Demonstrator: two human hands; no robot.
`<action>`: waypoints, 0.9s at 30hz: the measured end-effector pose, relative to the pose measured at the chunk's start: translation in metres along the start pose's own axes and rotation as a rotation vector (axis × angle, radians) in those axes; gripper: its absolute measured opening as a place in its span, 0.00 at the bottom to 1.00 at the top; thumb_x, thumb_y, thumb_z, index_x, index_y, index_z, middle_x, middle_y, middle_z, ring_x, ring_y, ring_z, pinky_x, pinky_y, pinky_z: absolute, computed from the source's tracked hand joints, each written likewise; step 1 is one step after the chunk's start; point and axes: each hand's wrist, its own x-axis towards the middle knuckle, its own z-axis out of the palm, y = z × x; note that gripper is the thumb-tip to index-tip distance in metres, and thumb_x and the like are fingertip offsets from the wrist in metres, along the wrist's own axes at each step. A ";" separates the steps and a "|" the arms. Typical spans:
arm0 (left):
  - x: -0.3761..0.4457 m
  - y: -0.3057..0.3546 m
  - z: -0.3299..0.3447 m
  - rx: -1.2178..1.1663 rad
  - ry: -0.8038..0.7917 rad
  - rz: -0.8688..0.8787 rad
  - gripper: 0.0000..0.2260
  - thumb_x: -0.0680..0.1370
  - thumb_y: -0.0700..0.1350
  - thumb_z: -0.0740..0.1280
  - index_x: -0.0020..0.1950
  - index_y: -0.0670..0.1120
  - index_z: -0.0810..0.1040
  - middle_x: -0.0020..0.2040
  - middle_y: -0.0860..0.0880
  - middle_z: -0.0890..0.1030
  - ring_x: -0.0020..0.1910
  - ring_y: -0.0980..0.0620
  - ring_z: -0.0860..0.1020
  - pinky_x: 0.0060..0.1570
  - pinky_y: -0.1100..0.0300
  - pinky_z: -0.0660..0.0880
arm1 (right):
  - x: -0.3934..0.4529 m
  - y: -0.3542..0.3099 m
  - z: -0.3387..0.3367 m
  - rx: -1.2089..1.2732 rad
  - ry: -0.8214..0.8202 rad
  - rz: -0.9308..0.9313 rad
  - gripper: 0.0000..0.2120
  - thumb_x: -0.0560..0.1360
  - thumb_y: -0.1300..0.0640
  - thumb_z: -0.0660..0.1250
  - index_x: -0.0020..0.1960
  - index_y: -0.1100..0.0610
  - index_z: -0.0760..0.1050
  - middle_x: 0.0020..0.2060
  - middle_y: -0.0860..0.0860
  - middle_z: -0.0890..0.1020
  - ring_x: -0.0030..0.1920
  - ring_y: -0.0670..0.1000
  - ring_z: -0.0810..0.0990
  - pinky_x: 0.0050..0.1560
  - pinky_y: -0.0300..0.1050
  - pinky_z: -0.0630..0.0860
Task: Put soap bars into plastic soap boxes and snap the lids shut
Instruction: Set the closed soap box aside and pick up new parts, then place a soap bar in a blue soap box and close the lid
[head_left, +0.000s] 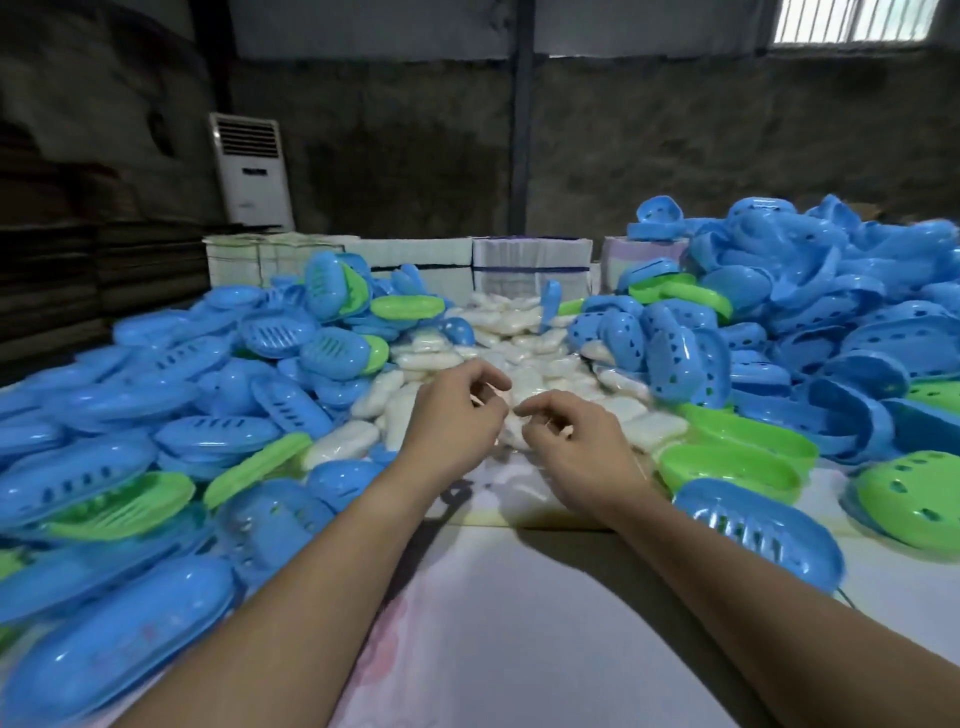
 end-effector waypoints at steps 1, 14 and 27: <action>0.002 0.000 -0.004 0.033 0.013 0.018 0.10 0.75 0.39 0.66 0.47 0.54 0.81 0.37 0.55 0.80 0.34 0.59 0.78 0.34 0.67 0.73 | -0.002 -0.003 0.003 -0.021 -0.032 -0.031 0.13 0.72 0.62 0.66 0.46 0.44 0.80 0.36 0.42 0.80 0.38 0.42 0.77 0.43 0.35 0.73; 0.062 -0.045 -0.112 1.048 0.007 -0.379 0.24 0.79 0.49 0.65 0.74 0.49 0.64 0.74 0.41 0.64 0.71 0.35 0.65 0.57 0.43 0.68 | -0.011 -0.012 0.007 -0.192 -0.171 -0.222 0.11 0.74 0.61 0.68 0.52 0.48 0.80 0.44 0.44 0.80 0.49 0.45 0.74 0.51 0.36 0.68; 0.057 -0.079 -0.129 0.825 0.144 -0.377 0.26 0.77 0.35 0.65 0.73 0.49 0.62 0.69 0.38 0.64 0.51 0.36 0.76 0.49 0.46 0.76 | -0.011 -0.010 0.009 -0.184 -0.203 -0.236 0.15 0.74 0.61 0.68 0.48 0.39 0.75 0.44 0.44 0.80 0.48 0.42 0.74 0.50 0.25 0.65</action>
